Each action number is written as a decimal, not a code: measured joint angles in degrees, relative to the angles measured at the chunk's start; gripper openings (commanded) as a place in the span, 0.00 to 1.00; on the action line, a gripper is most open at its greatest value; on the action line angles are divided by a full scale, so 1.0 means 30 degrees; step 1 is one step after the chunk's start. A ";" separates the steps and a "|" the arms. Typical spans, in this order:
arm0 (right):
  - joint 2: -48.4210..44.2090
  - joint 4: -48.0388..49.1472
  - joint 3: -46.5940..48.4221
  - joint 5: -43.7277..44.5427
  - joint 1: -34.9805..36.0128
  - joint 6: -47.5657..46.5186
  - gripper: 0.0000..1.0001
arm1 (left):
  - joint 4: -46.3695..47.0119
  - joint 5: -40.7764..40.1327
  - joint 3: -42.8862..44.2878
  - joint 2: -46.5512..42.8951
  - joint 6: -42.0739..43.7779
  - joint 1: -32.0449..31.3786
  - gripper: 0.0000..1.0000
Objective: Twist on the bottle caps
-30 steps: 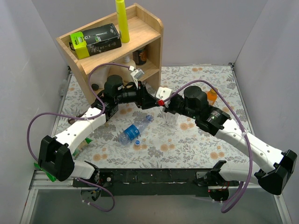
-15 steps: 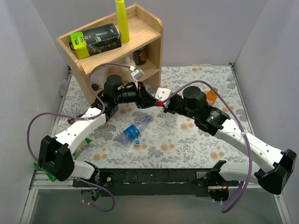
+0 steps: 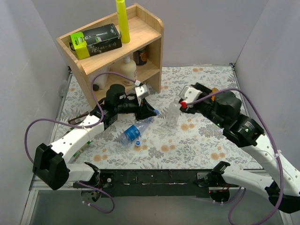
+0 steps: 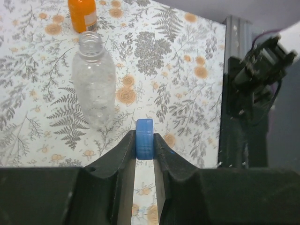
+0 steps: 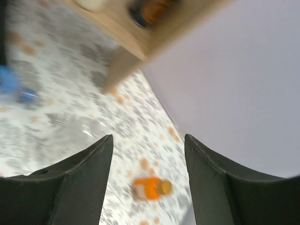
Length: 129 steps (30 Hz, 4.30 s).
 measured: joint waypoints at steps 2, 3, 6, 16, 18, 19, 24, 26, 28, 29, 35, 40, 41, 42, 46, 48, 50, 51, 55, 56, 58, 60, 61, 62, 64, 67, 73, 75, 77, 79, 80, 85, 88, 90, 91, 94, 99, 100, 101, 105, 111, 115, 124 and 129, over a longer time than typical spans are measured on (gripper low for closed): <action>-0.0765 0.0197 -0.0175 0.1326 -0.1115 -0.0772 0.68 | -0.0437 -0.0721 -0.1086 -0.0998 0.2703 -0.1173 0.07; -0.0984 0.0277 -0.0306 0.1778 -0.1938 -0.0991 0.67 | -0.0619 -0.1005 -0.1625 -0.1494 0.3934 -0.1909 0.07; -0.1056 0.0372 -0.0474 0.3024 -0.3694 -0.1443 0.66 | -0.0721 -0.2288 -0.3308 -0.2463 0.7672 -0.4422 0.07; -0.0998 0.0342 -0.0714 0.4073 -0.6149 -0.1916 0.65 | 0.5923 -0.8160 -0.9610 0.0219 1.4258 -0.7315 0.03; -0.1209 0.0357 -0.0750 0.4073 -0.6521 -0.1909 0.65 | 0.8145 -0.9245 -1.0499 0.1071 1.5074 -0.7373 0.03; -0.1311 0.0364 -0.0809 0.4073 -0.6630 -0.1909 0.65 | 0.9020 -0.9690 -1.0790 0.1435 1.5373 -0.7395 0.07; -0.1705 0.0350 -0.1297 0.4044 -0.7249 -0.1821 0.65 | 1.4222 -1.1686 -1.1883 0.4102 1.6808 -0.7592 0.10; -0.1719 0.0372 -0.1566 0.3993 -0.7373 -0.1749 0.65 | 1.5373 -1.2196 -1.1956 0.4911 1.7136 -0.7628 0.12; -0.1698 0.0364 -0.1902 0.3912 -0.7468 -0.1647 0.65 | 1.6735 -1.2721 -1.1963 0.5799 1.7391 -0.7715 0.13; -0.1690 0.0350 -0.2084 0.3883 -0.7490 -0.1574 0.65 | 1.7223 -1.2998 -1.1963 0.6200 1.7500 -0.7810 0.14; -0.1698 0.0386 -0.2703 0.3730 -0.7592 -0.1246 0.64 | 1.9577 -1.4302 -1.2043 0.8378 1.8083 -0.8597 0.19; -0.1712 0.0372 -0.2863 0.3628 -0.7854 -0.0925 0.64 | 2.0757 -1.5402 -1.2145 0.9311 1.8498 -0.9238 0.24; -0.1719 0.0379 -0.2871 0.3606 -0.7890 -0.0882 0.64 | 2.0873 -1.5533 -1.2160 0.9369 1.8542 -0.9326 0.25; -0.1734 0.0379 -0.2900 0.3534 -0.7934 -0.0867 0.64 | 2.0946 -1.5628 -1.2167 0.9435 1.8564 -0.9384 0.28; -0.1829 0.0350 -0.3133 0.3337 -0.8043 -0.0801 0.64 | 2.1077 -1.5912 -1.2174 0.9471 1.8629 -0.9508 0.34; -0.1843 0.0364 -0.3133 0.3308 -0.8123 -0.0794 0.64 | 2.1143 -1.6021 -1.2174 0.9471 1.8629 -0.9544 0.39; -0.1894 0.0364 -0.3133 0.3264 -0.8233 -0.0765 0.64 | 2.1194 -1.6116 -1.2160 0.9457 1.8600 -0.9566 0.40; -0.1916 0.0364 -0.3133 0.3257 -0.8255 -0.0743 0.64 | 2.1223 -1.6145 -1.2145 0.9449 1.8564 -0.9566 0.41; -0.2040 0.0364 -0.3140 0.3177 -0.8378 -0.0663 0.64 | 2.1099 -1.6225 -1.2101 0.9347 1.8316 -0.9602 0.47; -0.2076 0.0372 -0.3169 0.3133 -0.8378 -0.0641 0.64 | 2.1041 -1.6262 -1.2101 0.9289 1.8192 -0.9639 0.51; -0.2157 0.0379 -0.3322 0.3096 -0.8378 -0.0554 0.64 | 2.0713 -1.6269 -1.2072 0.9041 1.7945 -0.9755 0.56; -0.2178 0.0372 -0.3453 0.2973 -0.8386 -0.0466 0.64 | 2.0225 -1.6189 -1.1985 0.8670 1.7515 -0.9836 0.66; -0.2171 0.0364 -0.3483 0.2958 -0.8400 -0.0452 0.64 | 1.9897 -1.6116 -1.1934 0.8408 1.7267 -0.9865 0.68; -0.2178 0.0364 -0.3490 0.2907 -0.8437 -0.0430 0.64 | 1.9438 -1.5956 -1.1854 0.8087 1.6793 -0.9872 0.70; -0.2200 0.0379 -0.3490 0.2892 -0.8473 -0.0401 0.64 | 1.8367 -1.5591 -1.1686 0.7468 1.5744 -0.9894 0.72; -0.2215 0.0372 -0.3490 0.2885 -0.8510 -0.0401 0.64 | 1.6327 -1.5081 -1.1023 0.6805 1.3719 -0.9930 0.73; -0.2215 0.0350 -0.3475 0.2841 -0.8830 -0.0393 0.64 | 1.2116 -1.3843 -0.9770 0.5712 0.9814 -0.9923 0.76; -0.2208 0.0284 -0.3432 0.2820 -0.8910 -0.0386 0.64 | 1.0433 -1.3267 -0.9799 0.4714 0.8859 -0.9923 0.81; -0.2164 0.0168 -0.3264 0.2739 -0.8976 -0.0357 0.64 | 0.8437 -1.2939 -0.9908 0.2987 0.7796 -0.9814 0.94; -0.2011 0.0000 -0.2936 0.2535 -0.8990 -0.0248 0.64 | 0.6798 -1.3165 -0.9785 0.1282 0.7038 -0.9697 0.98; -0.1872 -0.0087 -0.2703 0.2346 -0.8990 -0.0189 0.64 | 0.5610 -1.3296 -0.9464 0.0444 0.6688 -0.9508 0.98; -0.0197 -0.0714 -0.0648 0.0867 -0.8990 0.0816 0.68 | -0.1217 -1.3610 -0.4481 -0.1035 0.6040 -0.6623 0.98; 0.0962 -0.0627 0.0452 -0.0364 -0.8990 0.1566 0.70 | -0.4991 -1.3755 -0.1661 -0.0801 0.6142 -0.4510 0.98; 0.1472 -0.0699 0.0882 -0.1209 -0.8990 0.1902 0.71 | -0.7147 -1.3937 -0.0707 -0.0539 0.6207 -0.3330 0.98; 0.1705 -0.0692 0.1093 -0.1537 -0.8990 0.2069 0.71 | -0.8189 -1.3959 -0.0481 -0.0328 0.6207 -0.2856 0.98; 0.2688 -0.0627 0.2084 -0.2514 -0.8990 0.2623 0.71 | -1.0958 -1.3952 -0.0335 0.0729 0.6018 -0.1785 0.98; 0.4255 -0.0255 0.3468 -0.3446 -0.8990 0.3381 0.71 | -1.3886 -1.3209 0.0306 0.3308 0.5515 -0.0335 0.98; 0.4517 -0.0117 0.3614 -0.3643 -0.8990 0.3534 0.70 | -1.4134 -1.3107 0.0466 0.3716 0.5384 -0.0124 0.98; 0.4765 -0.0015 0.3708 -0.3810 -0.8990 0.3657 0.70 | -1.4338 -1.3019 0.0619 0.4095 0.5289 0.0080 0.98; 0.5399 0.0131 0.3774 -0.4328 -0.8990 0.4080 0.70 | -1.4790 -1.2677 0.1093 0.5151 0.5020 0.0488 0.98; 0.5384 0.0532 0.3738 -0.4692 -0.8990 0.4211 0.70 | -1.4863 -1.1504 0.1297 0.6047 0.5268 0.0605 0.96; 0.5042 0.0816 0.3279 -0.4918 -0.8990 0.4218 0.70 | -1.4593 -1.0936 0.0750 0.6142 0.5515 0.0597 0.93; 0.4991 0.0882 0.3118 -0.5894 -0.8990 0.4539 0.70 | -1.3253 -1.0950 -0.0372 0.6783 0.5224 0.0605 0.86; 0.5151 0.0896 0.3118 -0.6586 -0.8990 0.4743 0.69 | -1.1992 -1.1205 -0.0707 0.6710 0.4685 0.0597 0.79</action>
